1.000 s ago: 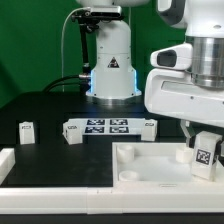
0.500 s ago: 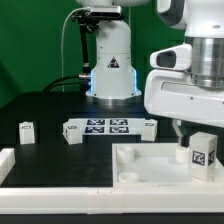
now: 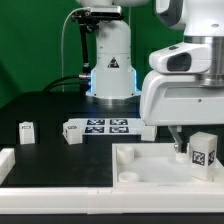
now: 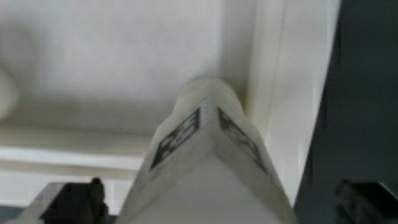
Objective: Assemble one leg
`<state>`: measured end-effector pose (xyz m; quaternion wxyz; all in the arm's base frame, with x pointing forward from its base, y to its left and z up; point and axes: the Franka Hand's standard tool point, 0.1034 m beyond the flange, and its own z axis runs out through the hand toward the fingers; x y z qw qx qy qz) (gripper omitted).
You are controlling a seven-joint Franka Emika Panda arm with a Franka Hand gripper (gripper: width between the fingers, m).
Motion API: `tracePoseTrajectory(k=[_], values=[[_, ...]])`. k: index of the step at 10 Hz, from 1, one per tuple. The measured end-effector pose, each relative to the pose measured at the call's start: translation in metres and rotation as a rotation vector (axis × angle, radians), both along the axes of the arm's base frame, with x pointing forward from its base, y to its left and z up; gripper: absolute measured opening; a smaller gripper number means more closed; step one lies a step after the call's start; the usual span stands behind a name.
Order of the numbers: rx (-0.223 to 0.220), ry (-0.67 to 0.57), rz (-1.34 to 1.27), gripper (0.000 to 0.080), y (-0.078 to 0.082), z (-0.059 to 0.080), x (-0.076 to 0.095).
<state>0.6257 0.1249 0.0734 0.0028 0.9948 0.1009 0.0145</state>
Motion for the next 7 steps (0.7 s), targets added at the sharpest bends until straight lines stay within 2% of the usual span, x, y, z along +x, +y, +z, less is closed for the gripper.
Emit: tracePoseTrajectory(k=[4,7], values=[[-0.022,0.002,0.469,0.0649,-0.0043,-0.0001,0.0008],[-0.029,0.004,0.499,0.0622,-0.0061,-0.0008,0.0009]])
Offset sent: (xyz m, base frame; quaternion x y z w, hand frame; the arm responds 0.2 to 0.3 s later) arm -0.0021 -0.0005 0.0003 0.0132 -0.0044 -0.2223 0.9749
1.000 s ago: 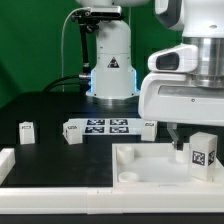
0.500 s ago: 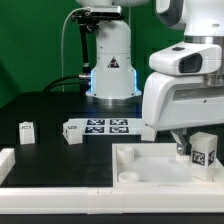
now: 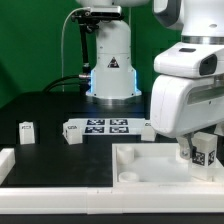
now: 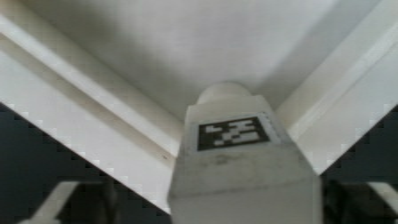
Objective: Assemble one leg
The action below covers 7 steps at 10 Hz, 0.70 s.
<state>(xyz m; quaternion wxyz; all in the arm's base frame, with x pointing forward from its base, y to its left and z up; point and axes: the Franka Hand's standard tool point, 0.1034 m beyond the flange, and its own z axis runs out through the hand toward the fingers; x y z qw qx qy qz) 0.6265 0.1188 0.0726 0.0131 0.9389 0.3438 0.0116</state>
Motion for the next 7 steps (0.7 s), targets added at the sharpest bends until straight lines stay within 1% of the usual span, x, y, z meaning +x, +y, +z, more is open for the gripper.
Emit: tracePoseTrajectory(k=[1,2,3,4,6,7], values=[[0.0,0.0,0.0,0.0439,-0.0001,-0.0002,-0.0001],[0.001,0.001,-0.011,0.0439,0.0,-0.0004,-0.0002],[0.001,0.001,-0.037,0.0291,-0.0002,-0.0007,-0.0003],[0.001,0.001,-0.04,0.0291,-0.0002,-0.001,-0.0004],[0.012,-0.011,-0.359,0.0291,0.0056,-0.001,-0.0007],[0.01,-0.022,-0.522,0.0291,0.0059,-0.001,-0.0002]])
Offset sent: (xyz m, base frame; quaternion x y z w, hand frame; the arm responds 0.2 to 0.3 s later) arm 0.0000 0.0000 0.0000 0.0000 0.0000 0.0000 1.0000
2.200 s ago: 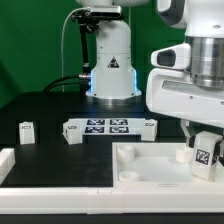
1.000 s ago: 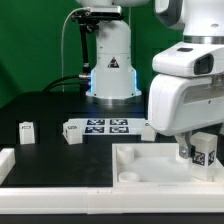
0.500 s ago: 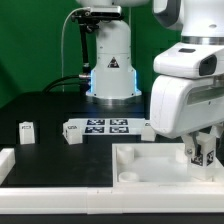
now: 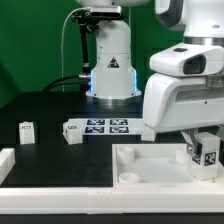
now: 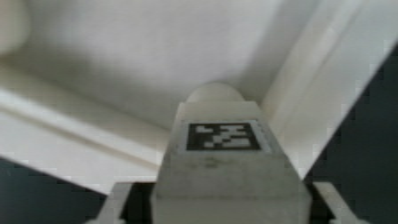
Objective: Assemble one leg
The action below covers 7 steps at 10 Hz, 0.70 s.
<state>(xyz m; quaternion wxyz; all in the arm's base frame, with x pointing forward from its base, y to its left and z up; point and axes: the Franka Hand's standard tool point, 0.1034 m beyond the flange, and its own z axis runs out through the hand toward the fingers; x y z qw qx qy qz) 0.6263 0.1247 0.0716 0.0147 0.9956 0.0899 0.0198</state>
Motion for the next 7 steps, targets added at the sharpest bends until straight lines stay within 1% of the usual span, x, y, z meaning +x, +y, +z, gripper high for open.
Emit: tracePoseTrajectory(k=[1,3,7], values=[[-0.002,-0.008,-0.149,0.0291,0.0,-0.0022,0.0001],[-0.004,-0.024,-0.467,0.0291,0.0,-0.0023,0.0016],[0.026,-0.028,-0.877,0.0291,-0.0028,-0.0031,0.0015]])
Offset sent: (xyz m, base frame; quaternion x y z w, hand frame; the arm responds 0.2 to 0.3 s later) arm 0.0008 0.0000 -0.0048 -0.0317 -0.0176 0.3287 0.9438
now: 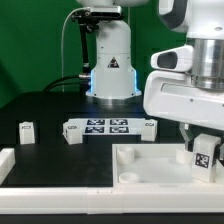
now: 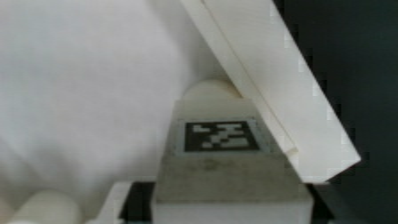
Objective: Assemble one leg
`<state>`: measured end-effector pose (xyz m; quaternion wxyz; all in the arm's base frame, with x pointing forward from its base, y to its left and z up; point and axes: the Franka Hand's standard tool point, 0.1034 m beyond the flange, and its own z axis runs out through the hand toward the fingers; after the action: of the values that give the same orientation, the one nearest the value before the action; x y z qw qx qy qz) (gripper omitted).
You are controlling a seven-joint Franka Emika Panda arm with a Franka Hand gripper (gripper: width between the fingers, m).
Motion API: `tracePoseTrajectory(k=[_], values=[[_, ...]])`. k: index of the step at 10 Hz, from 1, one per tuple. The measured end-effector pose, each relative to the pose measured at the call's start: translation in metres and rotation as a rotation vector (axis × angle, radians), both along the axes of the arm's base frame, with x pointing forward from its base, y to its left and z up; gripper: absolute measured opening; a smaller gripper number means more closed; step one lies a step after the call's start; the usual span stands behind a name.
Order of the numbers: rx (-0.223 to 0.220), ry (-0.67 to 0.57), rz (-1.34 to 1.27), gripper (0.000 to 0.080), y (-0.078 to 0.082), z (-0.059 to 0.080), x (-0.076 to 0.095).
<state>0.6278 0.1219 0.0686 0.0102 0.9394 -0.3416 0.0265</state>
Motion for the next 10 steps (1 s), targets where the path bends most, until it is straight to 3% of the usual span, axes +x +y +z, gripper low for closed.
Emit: tracePoseTrajectory(k=[1,2,3,4,10], values=[[-0.001,0.001,0.023,0.0367,0.0,-0.0001,-0.0001],[-0.002,-0.002,0.071,0.0367,0.0007,-0.0001,0.0004],[0.0,-0.016,0.103,0.0529,0.0024,-0.0003,0.0014],[-0.004,-0.018,0.186,0.0623,0.0022,-0.0003,0.0005],[-0.051,0.005,0.997,0.0649,-0.0031,0.0033,0.0005]])
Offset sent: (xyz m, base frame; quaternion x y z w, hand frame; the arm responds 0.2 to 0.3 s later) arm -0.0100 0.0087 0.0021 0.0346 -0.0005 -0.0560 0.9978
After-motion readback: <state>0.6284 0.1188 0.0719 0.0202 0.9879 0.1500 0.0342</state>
